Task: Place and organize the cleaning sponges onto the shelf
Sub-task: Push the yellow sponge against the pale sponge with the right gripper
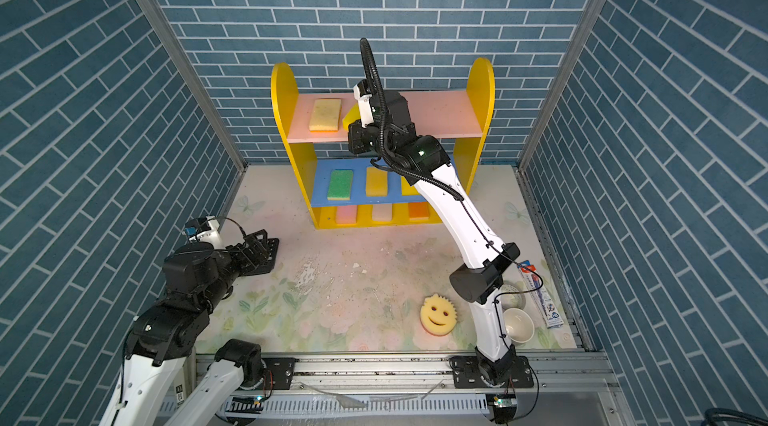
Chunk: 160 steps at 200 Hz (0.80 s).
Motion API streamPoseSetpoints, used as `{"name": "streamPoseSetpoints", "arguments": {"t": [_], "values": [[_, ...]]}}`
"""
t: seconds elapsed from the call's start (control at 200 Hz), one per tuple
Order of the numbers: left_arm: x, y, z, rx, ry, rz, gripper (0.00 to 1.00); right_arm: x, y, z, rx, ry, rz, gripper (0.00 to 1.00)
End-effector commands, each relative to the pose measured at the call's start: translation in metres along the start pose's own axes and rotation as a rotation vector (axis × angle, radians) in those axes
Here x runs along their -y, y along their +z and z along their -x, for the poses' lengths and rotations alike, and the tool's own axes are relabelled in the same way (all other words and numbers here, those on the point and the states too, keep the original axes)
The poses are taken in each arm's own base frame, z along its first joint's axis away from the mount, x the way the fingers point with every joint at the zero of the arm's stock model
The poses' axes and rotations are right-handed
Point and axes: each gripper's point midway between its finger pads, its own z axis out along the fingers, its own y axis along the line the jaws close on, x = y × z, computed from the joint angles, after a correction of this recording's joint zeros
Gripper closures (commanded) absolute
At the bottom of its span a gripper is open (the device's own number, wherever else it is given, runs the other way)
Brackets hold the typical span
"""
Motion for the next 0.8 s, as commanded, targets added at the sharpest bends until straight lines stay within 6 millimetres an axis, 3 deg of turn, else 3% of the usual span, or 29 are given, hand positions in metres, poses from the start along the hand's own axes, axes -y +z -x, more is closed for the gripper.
{"name": "streamPoseSetpoints", "arguments": {"t": [0.0, 0.795], "values": [[0.0, 0.001, 0.0, -0.001, 0.0, 0.002, 0.02, 0.015, 0.005, -0.006, -0.017, 0.024, -0.042, 1.0], [-0.001, 0.002, -0.001, -0.003, 0.0, 0.007, 0.02, 0.041, -0.01, -0.004, -0.013, 0.052, -0.115, 1.0]]}}
